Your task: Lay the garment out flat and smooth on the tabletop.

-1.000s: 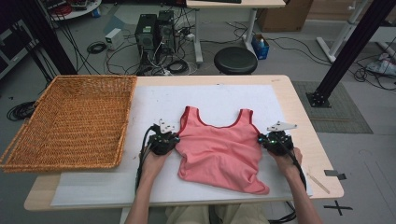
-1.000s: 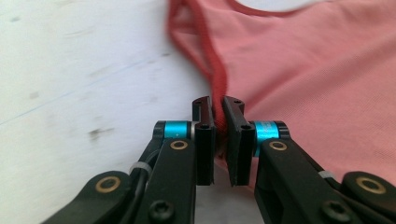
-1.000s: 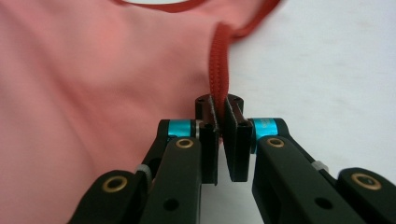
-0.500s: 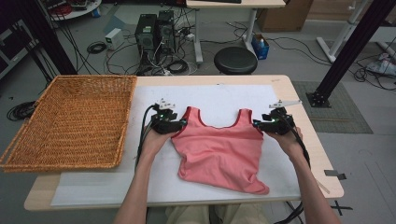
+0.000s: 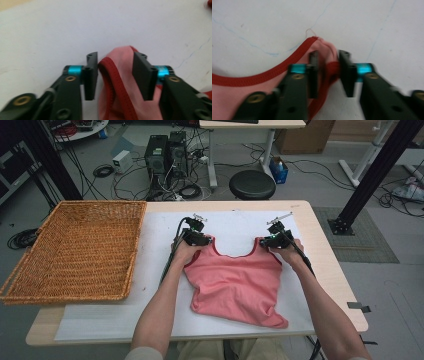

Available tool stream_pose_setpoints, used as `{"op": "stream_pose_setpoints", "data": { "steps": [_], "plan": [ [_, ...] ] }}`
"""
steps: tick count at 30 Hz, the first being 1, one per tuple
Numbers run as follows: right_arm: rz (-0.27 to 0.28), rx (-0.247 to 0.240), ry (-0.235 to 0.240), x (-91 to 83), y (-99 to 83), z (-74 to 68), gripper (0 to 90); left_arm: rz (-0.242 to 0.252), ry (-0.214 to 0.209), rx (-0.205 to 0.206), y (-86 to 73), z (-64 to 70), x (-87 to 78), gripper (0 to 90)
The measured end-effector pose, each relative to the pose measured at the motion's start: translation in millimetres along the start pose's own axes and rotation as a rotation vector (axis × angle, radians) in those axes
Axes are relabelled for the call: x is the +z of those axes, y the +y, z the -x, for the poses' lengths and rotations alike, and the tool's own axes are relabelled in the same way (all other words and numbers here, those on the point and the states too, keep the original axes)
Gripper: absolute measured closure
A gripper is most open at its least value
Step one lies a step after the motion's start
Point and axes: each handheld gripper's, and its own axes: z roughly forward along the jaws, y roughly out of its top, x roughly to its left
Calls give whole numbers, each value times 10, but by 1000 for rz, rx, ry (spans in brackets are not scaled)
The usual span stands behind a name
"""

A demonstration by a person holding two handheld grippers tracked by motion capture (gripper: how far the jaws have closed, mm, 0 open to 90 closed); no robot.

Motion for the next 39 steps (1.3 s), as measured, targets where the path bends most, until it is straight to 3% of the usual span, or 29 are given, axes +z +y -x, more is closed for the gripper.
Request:
{"op": "stream_pose_setpoints", "data": {
  "steps": [2, 3, 8, 10, 11, 13, 16, 18, 20, 23, 26, 29, 31, 33, 34, 35, 37, 39],
  "plan": [
    [34, -14, -15, 3, 32, -3, 848, 16, 15, -11, -9, -55, 14, 786],
    [51, -17, -22, 9, 59, 8, 851, 29, 35, -25, 5, -96, 6, 803],
    [72, -25, -101, 43, 339, 130, 854, 91, 130, -60, 268, -355, -64, 821],
    [90, -1, -124, 29, 475, 201, 841, 131, 161, -76, 378, -430, -111, 818],
    [98, -14, -138, 26, 522, 231, 764, 151, 174, -74, 410, -445, -141, 795],
    [121, 11, -142, -5, 555, 259, 653, 172, 178, -84, 420, -440, -194, 638],
    [89, 33, -116, -40, 518, 269, 573, 142, 142, -77, 375, -427, -243, 603],
    [48, 26, -90, -110, 344, 228, 579, 149, 100, -78, 183, -366, -324, 603],
    [51, 25, -65, -182, 187, 178, 585, 127, 57, -79, 27, -316, -374, 599],
    [64, 50, -40, -297, -56, 110, 584, 60, 32, -57, -177, -231, -436, 559],
    [87, 70, -37, -407, -263, 57, 572, 50, 13, -61, -336, -165, -522, 545],
    [84, 88, -30, -435, -420, 5, 553, 33, 28, -62, -449, -121, -553, 516],
    [61, 68, -32, -393, -459, -57, 550, 17, 29, -66, -510, -98, -527, 515],
    [25, 32, -38, -325, -461, -111, 642, -8, 41, -52, -551, -53, -488, 520],
    [38, 13, -38, -317, -459, -140, 750, 7, 45, -52, -567, -32, -498, 536],
    [38, -7, -37, -319, -450, -166, 802, 15, 35, -58, -572, -20, -504, 629],
    [47, -41, -79, -321, -428, -182, 848, 28, 75, -53, -558, -25, -500, 808],
    [52, -20, -130, -325, -417, -129, 855, 64, 125, -92, -544, -83, -509, 854]
  ]
}}
